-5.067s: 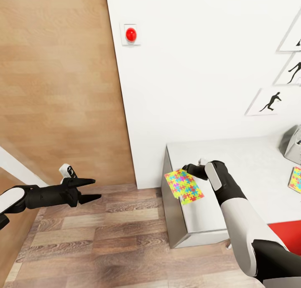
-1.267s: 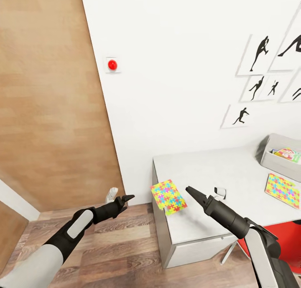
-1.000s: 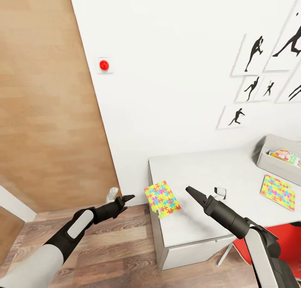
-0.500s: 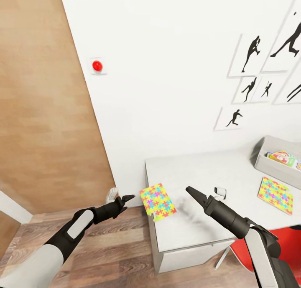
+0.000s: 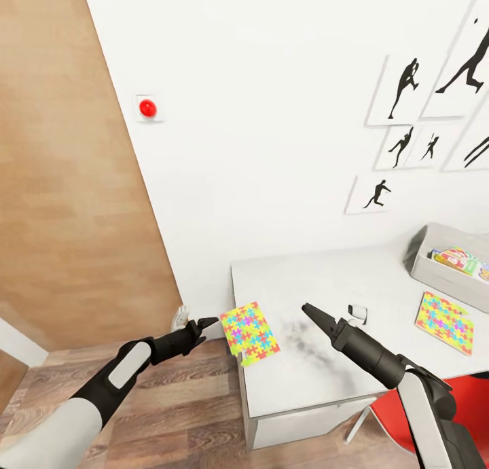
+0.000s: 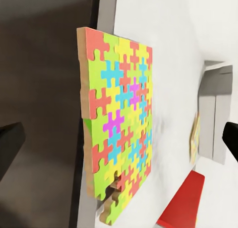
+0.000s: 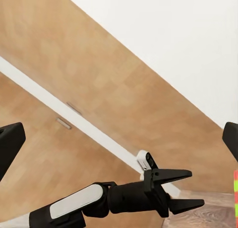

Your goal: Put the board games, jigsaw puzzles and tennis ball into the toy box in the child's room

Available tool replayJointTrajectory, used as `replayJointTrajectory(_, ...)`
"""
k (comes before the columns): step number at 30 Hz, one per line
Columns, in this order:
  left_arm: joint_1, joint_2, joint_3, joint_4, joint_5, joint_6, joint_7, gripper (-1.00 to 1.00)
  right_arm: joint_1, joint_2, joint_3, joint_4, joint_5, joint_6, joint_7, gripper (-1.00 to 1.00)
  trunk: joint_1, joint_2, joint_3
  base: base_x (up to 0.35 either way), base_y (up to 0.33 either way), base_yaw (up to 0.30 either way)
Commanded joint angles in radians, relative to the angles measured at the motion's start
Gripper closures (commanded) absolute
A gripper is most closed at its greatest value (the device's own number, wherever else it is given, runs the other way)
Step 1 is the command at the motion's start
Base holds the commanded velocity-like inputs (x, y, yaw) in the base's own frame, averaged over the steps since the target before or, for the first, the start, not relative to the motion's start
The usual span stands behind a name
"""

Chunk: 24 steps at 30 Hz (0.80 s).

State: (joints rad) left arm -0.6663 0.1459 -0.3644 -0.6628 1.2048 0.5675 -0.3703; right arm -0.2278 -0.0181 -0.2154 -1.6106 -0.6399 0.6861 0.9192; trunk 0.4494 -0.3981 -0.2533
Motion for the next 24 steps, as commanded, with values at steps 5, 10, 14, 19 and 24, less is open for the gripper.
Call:
replayJointTrajectory(5, -0.001, 0.003, -0.004, 0.0, 0.006, 0.002, -0.011, -1.0, -0.001, 0.001, 0.0, 0.0, -0.004, 0.006, 0.0, -1.0, 0.001, -0.002, -0.002, 0.131, 0.085, 0.0)
replayJointTrajectory(10, -0.002, 0.002, -0.004, 0.0, 0.006, 0.002, -0.015, -1.0, -0.001, 0.001, 0.001, 0.0, -0.003, 0.006, 0.0, -1.0, 0.001, -0.002, -0.002, 0.092, 0.058, 0.0)
replayJointTrajectory(14, -0.001, 0.001, -0.004, 0.0, 0.006, 0.002, -0.016, -1.0, -0.001, 0.001, 0.001, 0.0, -0.003, 0.006, 0.0, -1.0, 0.001, -0.002, -0.002, 0.025, 0.015, 0.0)
replayJointTrajectory(19, -0.001, 0.002, -0.003, 0.0, 0.007, 0.002, -0.016, -1.0, -0.001, 0.001, 0.001, 0.0, -0.003, 0.006, 0.0, -1.0, 0.001, -0.002, -0.002, 0.007, 0.004, 0.0)
replayJointTrajectory(24, -0.001, 0.003, -0.002, 0.0, 0.007, 0.003, -0.017, -1.0, -0.001, 0.001, 0.002, 0.0, -0.003, 0.006, 0.0, -1.0, 0.001, -0.002, -0.002, 0.001, 0.001, 0.0)
